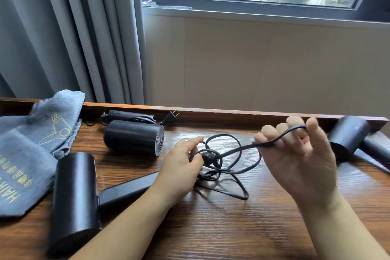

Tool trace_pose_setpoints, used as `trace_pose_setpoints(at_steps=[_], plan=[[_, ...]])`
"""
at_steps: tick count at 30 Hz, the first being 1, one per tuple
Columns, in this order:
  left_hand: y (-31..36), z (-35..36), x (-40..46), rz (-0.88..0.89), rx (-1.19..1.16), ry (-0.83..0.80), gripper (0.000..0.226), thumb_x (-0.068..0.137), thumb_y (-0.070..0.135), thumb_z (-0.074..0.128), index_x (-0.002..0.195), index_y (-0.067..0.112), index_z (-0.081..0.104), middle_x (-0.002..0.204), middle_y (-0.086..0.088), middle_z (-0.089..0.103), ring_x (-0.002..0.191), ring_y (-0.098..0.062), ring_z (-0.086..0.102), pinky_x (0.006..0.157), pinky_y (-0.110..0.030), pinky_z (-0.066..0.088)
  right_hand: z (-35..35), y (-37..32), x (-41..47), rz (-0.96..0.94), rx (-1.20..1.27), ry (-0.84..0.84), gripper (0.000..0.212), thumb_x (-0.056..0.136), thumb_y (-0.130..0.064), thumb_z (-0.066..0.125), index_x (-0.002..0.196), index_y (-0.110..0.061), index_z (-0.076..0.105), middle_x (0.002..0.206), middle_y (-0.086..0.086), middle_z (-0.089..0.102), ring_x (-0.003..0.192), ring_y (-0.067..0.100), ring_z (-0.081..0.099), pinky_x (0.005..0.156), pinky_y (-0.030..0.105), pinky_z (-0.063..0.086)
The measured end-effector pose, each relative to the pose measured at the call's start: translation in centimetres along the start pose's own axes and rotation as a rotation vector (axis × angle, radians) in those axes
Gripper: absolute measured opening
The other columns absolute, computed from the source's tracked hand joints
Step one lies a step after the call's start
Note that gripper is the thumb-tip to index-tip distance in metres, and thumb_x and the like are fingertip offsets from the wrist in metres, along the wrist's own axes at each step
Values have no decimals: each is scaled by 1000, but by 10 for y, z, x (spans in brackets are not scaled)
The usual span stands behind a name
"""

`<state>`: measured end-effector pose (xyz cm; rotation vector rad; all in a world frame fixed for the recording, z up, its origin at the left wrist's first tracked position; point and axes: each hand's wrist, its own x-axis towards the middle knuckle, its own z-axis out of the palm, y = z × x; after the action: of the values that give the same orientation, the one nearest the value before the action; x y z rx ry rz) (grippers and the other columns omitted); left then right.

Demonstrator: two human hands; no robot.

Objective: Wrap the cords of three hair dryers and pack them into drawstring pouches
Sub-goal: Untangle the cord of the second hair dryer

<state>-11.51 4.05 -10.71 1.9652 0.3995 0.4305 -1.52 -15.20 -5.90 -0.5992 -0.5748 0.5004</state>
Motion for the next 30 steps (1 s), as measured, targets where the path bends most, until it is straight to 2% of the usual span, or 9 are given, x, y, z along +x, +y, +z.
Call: trace_pose_setpoints(at_steps=[6, 8, 11, 13, 15, 18, 22, 25, 30], plan=[[1, -2, 1, -57, -7, -2, 52, 91, 8, 51, 137, 32, 55, 105, 9, 65, 75, -17, 68, 82, -30, 52, -9, -8, 12, -42, 124, 397, 37, 104, -41, 43, 71, -25, 47, 56, -10, 29, 58, 9, 34, 74, 27, 37], [3, -3, 0, -64, -71, -36, 51, 93, 6, 47, 136, 32, 56, 91, 6, 66, 67, -12, 64, 78, -29, 52, -18, -6, 18, -4, 55, 534, 35, 103, -39, 44, 72, -24, 46, 56, -10, 29, 56, 9, 35, 69, 27, 37], [5, -2, -2, -65, -112, -21, 45, 95, 5, 46, 129, 32, 59, 77, -2, 59, 62, -10, 55, 60, -21, 45, -37, 5, 25, 98, -261, 817, 26, 103, -33, 47, 81, -21, 54, 62, -7, 46, 61, 10, 45, 73, 30, 42], [5, -3, -2, -68, -148, 5, 40, 96, 6, 48, 123, 31, 62, 73, -3, 57, 59, -7, 51, 54, -17, 40, -43, 13, 24, 29, -618, 905, 11, 103, -23, 49, 104, -23, 60, 93, -2, 60, 84, 8, 53, 88, 31, 44], [5, -4, -2, -66, -174, 18, 35, 96, 7, 50, 120, 30, 62, 70, -4, 56, 57, -5, 51, 54, -16, 39, -36, 16, 17, -225, -1032, 847, 31, 98, -15, 50, 128, -24, 54, 124, -1, 54, 108, 7, 51, 102, 23, 39], [8, -4, -2, -47, -199, 8, 31, 96, 8, 53, 119, 28, 61, 71, -5, 54, 56, -5, 49, 54, -16, 39, -15, 19, 3, -663, -1462, 358, 42, 92, -6, 52, 133, -14, 53, 131, 2, 54, 111, 17, 54, 96, 26, 41], [8, -1, -2, -15, -226, -28, 34, 95, 5, 54, 121, 25, 63, 70, 1, 52, 62, -11, 46, 62, -25, 39, -15, 42, -1, -298, -1653, -299, 49, 93, -10, 61, 139, -24, 54, 138, -11, 49, 92, -8, 54, 87, 10, 40], [9, -1, -3, -20, -242, -46, 38, 96, 2, 51, 123, 26, 64, 76, 3, 60, 62, -7, 48, 66, -23, 42, -26, 49, 3, -260, -1758, -221, 36, 91, -20, 67, 126, -30, 62, 120, -18, 58, 84, -12, 51, 79, 13, 44], [7, -4, -1, -12, -247, -33, 38, 95, 6, 47, 118, 30, 65, 73, 5, 61, 56, 1, 47, 59, -15, 38, -25, 26, 2, -433, -1534, 343, 16, 99, -31, 60, 107, -27, 73, 62, -17, 61, 55, 7, 52, 57, 28, 43]])
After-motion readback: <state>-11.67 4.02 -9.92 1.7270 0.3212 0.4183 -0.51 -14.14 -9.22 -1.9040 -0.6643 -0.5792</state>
